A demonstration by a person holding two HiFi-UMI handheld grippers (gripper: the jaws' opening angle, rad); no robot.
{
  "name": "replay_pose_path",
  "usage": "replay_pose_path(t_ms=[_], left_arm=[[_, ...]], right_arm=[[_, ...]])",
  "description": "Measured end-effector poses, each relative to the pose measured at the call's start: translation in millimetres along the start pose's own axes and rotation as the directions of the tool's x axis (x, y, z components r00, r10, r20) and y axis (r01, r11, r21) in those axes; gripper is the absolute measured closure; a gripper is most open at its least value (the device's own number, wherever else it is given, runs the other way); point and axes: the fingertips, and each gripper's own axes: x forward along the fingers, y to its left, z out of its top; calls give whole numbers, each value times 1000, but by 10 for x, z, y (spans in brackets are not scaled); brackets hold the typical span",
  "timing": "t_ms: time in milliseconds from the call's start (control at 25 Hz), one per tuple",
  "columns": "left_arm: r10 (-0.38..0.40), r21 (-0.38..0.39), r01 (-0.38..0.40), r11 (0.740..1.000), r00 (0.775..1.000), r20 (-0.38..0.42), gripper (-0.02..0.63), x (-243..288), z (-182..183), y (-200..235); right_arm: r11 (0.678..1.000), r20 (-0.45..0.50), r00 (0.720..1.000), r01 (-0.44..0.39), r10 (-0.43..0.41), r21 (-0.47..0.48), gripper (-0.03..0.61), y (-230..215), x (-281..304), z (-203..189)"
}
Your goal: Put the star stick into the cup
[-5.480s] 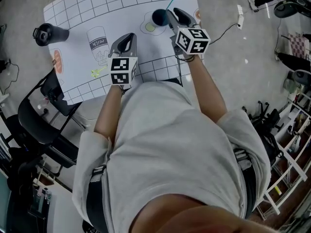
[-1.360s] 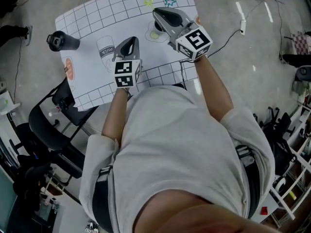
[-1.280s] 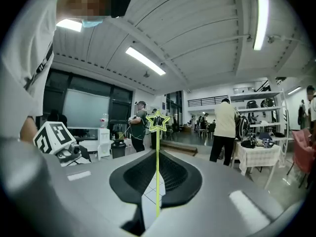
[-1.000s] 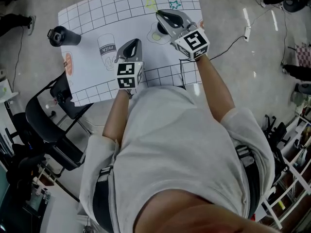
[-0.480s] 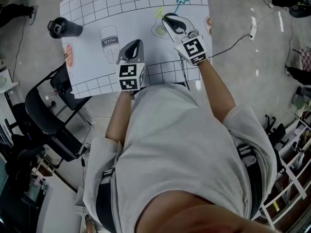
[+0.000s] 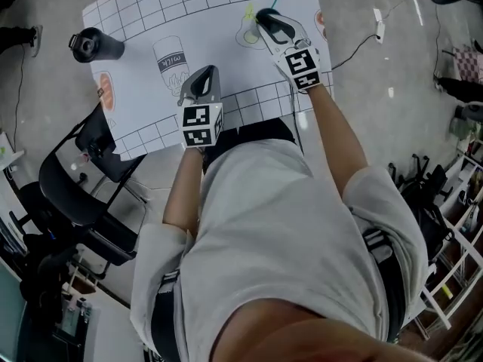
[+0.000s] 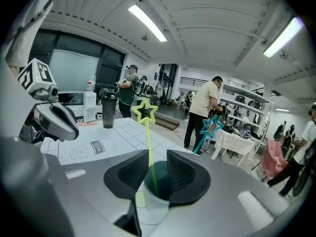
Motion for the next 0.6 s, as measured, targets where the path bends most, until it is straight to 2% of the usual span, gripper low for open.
replay_pose_path(t_ms=[80, 280, 360, 480, 600], left_arm=[[-23, 19, 23, 1000, 1000, -7, 609, 4, -41, 21], [-23, 17, 22, 1000, 999, 35, 609, 17, 12, 45], [-35, 27, 34, 999, 998, 56, 609, 29, 26, -32], [-44, 43, 41, 998, 997, 63, 609, -19, -46, -278], [-28, 58, 22, 998, 994, 103, 609, -67, 76, -678]], right_arm=[[998, -5, 999, 36, -36, 47, 448, -8, -52, -6], [990, 44, 994, 92, -97, 111, 462, 21, -343, 70], [982, 60, 989, 122, -132, 147, 487, 41, -507, 44], [966, 88, 981, 150, -171, 208, 562, 118, -818, -44], [956, 142, 978, 111, -154, 272, 578, 104, -1188, -31]])
